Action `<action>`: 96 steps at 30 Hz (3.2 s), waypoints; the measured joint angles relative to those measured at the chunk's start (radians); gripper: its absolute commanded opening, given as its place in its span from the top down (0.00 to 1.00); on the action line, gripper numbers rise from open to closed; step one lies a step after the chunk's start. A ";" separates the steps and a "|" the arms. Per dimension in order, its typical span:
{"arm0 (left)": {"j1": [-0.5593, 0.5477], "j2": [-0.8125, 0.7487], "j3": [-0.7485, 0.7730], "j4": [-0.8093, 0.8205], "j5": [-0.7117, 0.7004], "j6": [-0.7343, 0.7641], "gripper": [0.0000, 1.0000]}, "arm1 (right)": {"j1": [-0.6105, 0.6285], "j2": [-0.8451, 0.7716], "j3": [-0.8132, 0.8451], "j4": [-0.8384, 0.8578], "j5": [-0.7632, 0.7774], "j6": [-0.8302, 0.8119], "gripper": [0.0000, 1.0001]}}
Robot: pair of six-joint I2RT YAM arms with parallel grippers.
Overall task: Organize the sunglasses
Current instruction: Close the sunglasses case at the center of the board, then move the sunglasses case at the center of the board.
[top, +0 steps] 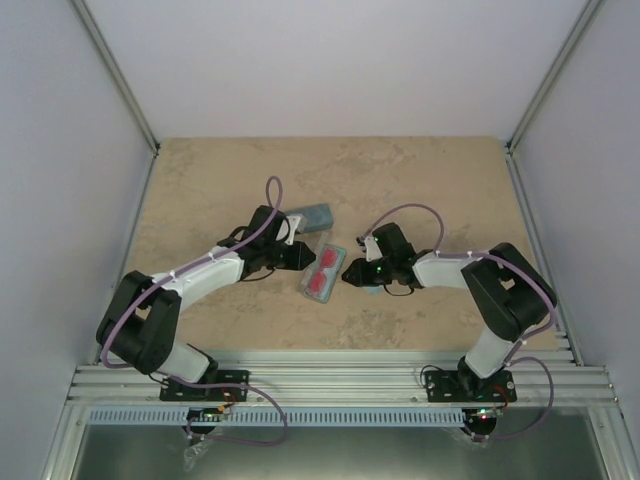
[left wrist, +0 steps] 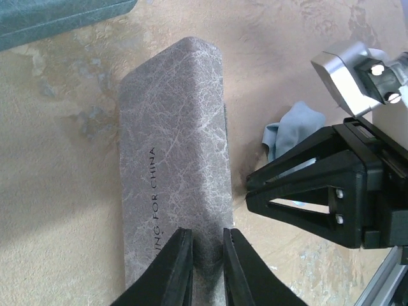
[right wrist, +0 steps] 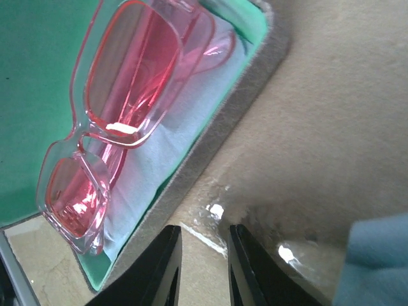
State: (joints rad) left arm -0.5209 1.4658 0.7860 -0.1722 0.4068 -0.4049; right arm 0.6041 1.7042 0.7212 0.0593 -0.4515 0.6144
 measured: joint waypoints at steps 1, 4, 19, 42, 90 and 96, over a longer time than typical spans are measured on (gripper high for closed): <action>0.000 0.000 0.000 0.000 0.002 0.000 0.86 | 0.001 0.007 0.004 0.000 -0.005 -0.003 0.83; 0.000 0.000 0.000 0.001 0.015 0.005 0.86 | 0.004 0.031 0.026 0.000 -0.013 -0.010 0.88; -0.080 0.078 0.010 0.057 0.060 -0.019 0.71 | 0.003 0.061 0.054 -0.003 -0.027 -0.011 0.89; -0.212 0.071 0.118 -0.097 -0.252 0.008 0.00 | -0.010 -0.172 -0.059 -0.023 0.166 0.043 0.83; -0.201 0.832 1.054 -0.333 -0.451 0.346 0.33 | -0.059 -0.602 -0.162 -0.225 0.505 0.138 0.81; -0.163 0.950 1.268 -0.387 -0.370 0.223 0.32 | -0.059 -0.678 -0.173 -0.282 0.577 0.177 0.81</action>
State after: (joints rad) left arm -0.6834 2.4161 2.0544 -0.5591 0.0372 -0.1818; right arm 0.5453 1.0267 0.5480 -0.2226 0.1253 0.7910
